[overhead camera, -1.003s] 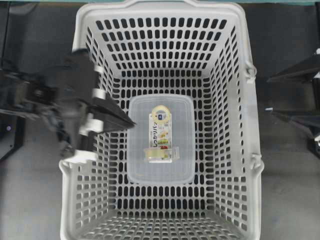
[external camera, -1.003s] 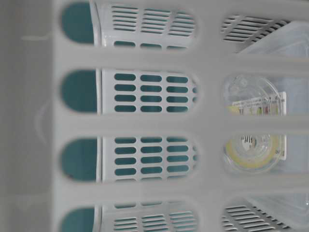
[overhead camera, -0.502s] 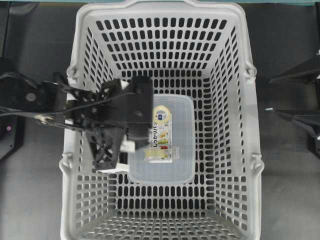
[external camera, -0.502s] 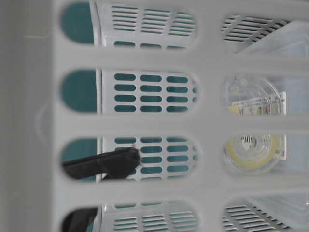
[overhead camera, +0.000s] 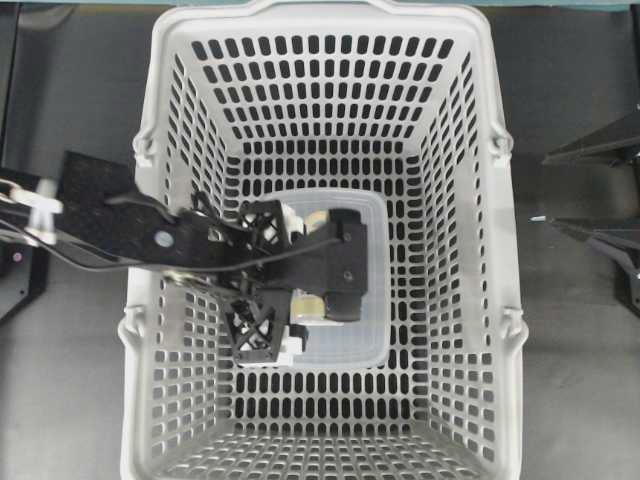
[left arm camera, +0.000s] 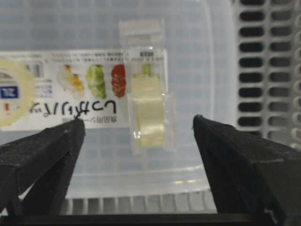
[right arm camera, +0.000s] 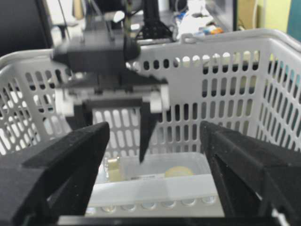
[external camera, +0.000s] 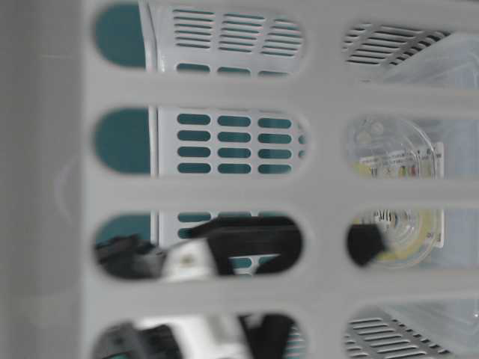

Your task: Pick up the tape dispenser from the shopping basket with the left arm.

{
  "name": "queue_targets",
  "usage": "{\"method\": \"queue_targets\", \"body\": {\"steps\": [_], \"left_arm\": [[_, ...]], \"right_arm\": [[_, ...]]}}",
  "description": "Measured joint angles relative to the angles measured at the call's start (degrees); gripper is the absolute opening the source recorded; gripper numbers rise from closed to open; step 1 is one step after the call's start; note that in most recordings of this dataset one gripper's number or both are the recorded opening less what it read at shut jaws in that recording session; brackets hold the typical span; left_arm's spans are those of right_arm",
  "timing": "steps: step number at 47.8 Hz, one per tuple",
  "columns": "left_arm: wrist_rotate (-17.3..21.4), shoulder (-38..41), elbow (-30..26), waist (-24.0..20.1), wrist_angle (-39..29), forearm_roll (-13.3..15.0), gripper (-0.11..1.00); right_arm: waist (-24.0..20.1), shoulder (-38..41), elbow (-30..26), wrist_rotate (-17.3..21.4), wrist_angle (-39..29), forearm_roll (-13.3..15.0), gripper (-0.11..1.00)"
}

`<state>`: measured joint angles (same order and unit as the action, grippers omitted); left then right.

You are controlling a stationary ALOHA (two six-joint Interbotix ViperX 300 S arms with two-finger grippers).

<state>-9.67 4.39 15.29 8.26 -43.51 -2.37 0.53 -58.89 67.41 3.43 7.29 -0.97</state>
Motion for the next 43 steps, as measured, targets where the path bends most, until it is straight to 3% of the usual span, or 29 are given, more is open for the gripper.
{"method": "queue_targets", "body": {"steps": [5, 8, 17, 28, 43], "left_arm": [[0.0, 1.05, 0.09, 0.09, 1.14, 0.0, 0.87], [0.09, 1.14, 0.09, 0.09, 1.67, 0.0, 0.79], [0.44, 1.05, -0.44, 0.18, 1.85, 0.0, 0.28], [0.79, -3.08, -6.68, 0.18, -2.81, 0.0, 0.28], [0.88, -6.24, -23.73, -1.23, -20.74, 0.0, 0.28]], "right_arm": [[0.09, -0.09, 0.09, 0.0, 0.0, 0.09, 0.74], [0.09, -0.09, 0.0, -0.09, 0.0, 0.09, 0.74], [0.09, -0.35, 0.09, 0.0, -0.09, 0.09, 0.74], [0.09, -0.88, 0.09, 0.09, -0.35, 0.09, 0.74], [0.09, -1.32, 0.09, 0.09, -1.49, 0.09, 0.74]]}}
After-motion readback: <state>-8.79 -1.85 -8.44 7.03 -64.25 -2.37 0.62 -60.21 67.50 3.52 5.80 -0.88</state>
